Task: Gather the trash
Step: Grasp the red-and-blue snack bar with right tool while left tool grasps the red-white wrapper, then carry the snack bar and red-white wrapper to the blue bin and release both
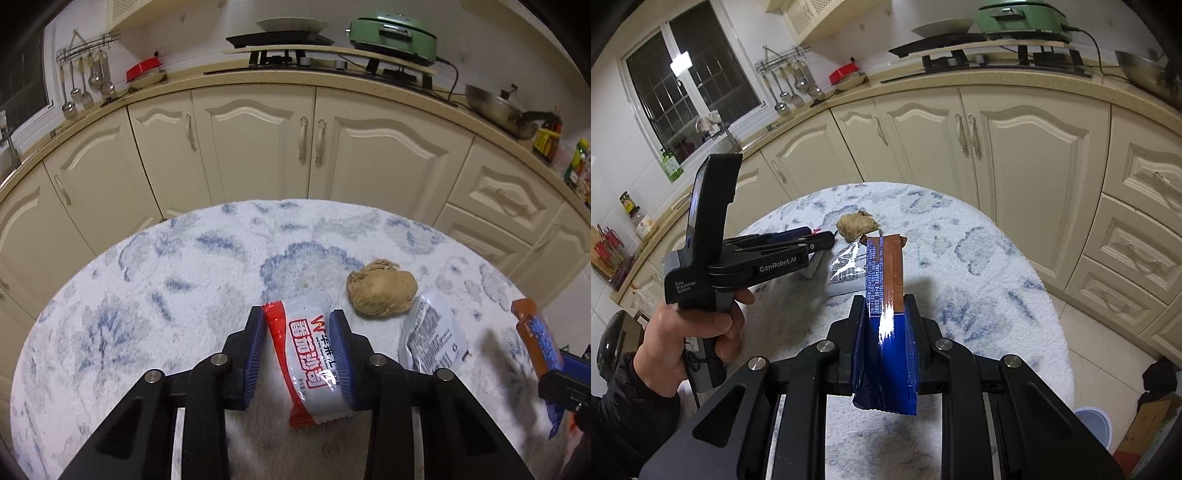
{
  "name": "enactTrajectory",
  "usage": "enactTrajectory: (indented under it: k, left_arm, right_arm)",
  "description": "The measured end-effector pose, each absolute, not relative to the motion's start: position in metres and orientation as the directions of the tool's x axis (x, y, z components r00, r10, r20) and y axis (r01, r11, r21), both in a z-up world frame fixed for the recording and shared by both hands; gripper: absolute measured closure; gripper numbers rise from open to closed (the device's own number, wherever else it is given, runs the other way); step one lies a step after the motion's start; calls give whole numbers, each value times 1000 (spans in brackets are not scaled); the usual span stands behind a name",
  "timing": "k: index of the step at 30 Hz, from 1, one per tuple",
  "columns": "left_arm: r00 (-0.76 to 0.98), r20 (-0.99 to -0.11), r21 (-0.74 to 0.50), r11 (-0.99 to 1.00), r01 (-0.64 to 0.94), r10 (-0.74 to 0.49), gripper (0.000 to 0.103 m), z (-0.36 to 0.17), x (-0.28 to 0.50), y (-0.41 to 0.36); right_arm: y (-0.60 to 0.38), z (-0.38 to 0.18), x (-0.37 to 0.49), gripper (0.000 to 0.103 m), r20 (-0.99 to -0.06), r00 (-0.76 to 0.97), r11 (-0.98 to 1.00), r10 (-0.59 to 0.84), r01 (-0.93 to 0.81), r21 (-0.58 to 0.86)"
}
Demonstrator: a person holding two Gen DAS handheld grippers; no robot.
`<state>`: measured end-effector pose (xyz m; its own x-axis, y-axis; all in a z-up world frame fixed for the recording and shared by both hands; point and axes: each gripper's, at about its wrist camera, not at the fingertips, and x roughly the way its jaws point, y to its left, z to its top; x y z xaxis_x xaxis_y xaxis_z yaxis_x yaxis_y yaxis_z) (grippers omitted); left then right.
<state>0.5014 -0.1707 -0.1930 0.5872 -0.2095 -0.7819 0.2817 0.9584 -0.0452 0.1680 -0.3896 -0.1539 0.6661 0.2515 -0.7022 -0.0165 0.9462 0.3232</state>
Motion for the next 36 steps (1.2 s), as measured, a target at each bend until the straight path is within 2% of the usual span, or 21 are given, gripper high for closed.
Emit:
enactTrajectory:
  k: [3, 7, 12, 26, 36]
  left_arm:
    - [585, -780, -59, 956, 288, -225, 83, -194, 491, -166]
    - [580, -777, -83, 953, 291, -245, 86, -193, 470, -159]
    - [605, -751, -93, 949, 301, -266, 86, -171, 426, -157]
    - [698, -606, -99, 907, 409, -381, 86, -94, 282, -181]
    - [642, -559, -114, 815, 568, -525, 86, -86, 217, -261]
  right_arm:
    - [-386, -151, 164, 84, -703, 667, 947, 247, -14, 320]
    - [-383, -147, 157, 84, -700, 672, 949, 241, -13, 314]
    - [-376, -136, 140, 84, -688, 688, 951, 233, -15, 307]
    - [-387, -86, 34, 84, -597, 784, 958, 172, 8, 287]
    - [-450, -83, -57, 84, -571, 820, 944, 39, 157, 290]
